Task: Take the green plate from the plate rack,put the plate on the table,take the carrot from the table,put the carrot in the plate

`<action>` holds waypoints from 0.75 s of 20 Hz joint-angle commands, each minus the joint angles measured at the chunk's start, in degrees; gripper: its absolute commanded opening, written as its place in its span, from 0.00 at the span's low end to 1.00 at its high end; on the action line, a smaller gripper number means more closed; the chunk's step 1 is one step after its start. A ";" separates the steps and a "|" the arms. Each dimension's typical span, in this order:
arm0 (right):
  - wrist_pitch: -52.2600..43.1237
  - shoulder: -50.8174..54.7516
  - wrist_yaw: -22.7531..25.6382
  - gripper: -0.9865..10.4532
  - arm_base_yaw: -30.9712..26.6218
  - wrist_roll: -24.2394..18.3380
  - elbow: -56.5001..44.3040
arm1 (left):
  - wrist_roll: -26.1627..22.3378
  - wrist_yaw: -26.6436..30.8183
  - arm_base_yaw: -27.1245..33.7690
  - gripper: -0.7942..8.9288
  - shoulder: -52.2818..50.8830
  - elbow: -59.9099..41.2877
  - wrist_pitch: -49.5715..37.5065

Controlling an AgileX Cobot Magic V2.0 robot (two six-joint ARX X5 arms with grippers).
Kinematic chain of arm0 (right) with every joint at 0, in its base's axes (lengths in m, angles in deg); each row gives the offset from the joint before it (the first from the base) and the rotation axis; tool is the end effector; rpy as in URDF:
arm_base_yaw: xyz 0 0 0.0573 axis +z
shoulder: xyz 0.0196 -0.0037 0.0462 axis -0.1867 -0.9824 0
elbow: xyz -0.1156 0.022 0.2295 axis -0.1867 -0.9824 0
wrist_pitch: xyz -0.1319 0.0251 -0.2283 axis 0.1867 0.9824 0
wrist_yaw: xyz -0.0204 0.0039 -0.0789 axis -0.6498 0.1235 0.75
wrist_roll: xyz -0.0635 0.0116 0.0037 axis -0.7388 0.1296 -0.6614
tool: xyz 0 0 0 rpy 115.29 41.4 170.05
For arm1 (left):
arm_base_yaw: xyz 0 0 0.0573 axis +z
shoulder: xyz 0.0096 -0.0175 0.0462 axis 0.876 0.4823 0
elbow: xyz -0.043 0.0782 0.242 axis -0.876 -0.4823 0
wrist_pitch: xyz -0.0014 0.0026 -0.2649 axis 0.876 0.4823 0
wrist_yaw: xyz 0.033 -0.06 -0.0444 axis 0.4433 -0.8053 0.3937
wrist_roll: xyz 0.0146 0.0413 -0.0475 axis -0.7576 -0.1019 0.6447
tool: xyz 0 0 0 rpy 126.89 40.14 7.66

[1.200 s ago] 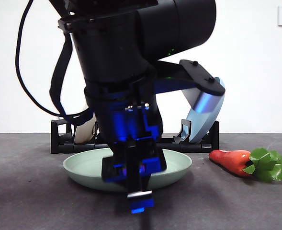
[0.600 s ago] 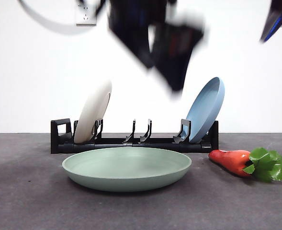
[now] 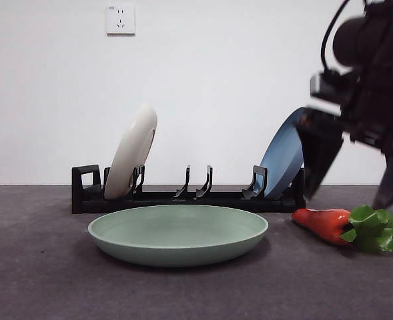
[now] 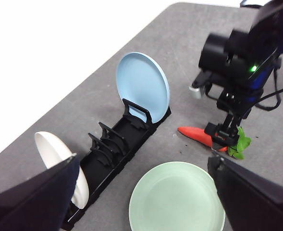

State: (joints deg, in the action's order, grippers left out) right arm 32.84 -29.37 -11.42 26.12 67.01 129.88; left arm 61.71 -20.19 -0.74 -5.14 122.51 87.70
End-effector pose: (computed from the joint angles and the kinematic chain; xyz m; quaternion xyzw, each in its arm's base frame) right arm 0.3022 0.0921 0.1641 -0.0108 0.5825 0.1755 0.7936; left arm 0.1202 -0.1834 0.4466 0.2097 0.1515 -0.3142 0.9134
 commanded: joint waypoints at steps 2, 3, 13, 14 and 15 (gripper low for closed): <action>-1.14 -3.13 0.68 0.60 0.22 0.96 0.13 | 2.16 0.04 0.07 0.55 -2.82 0.00 0.76; -1.75 -3.65 0.68 0.60 0.22 1.31 0.13 | 2.16 0.07 0.07 0.55 -3.34 0.00 0.85; -4.20 -6.25 5.64 0.30 5.20 3.89 0.11 | 4.72 0.02 0.07 0.55 -3.80 0.00 1.62; -4.42 -6.25 5.64 0.24 5.46 4.15 0.11 | 4.72 0.04 0.09 0.55 -3.80 0.00 1.64; -4.57 -6.25 5.62 0.20 5.49 4.35 0.11 | 4.72 0.04 0.07 0.55 -3.80 0.00 1.66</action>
State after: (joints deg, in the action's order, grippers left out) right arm 28.53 -35.01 -6.00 31.65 70.50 129.90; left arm 65.63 -20.23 -0.74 -8.92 122.51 89.47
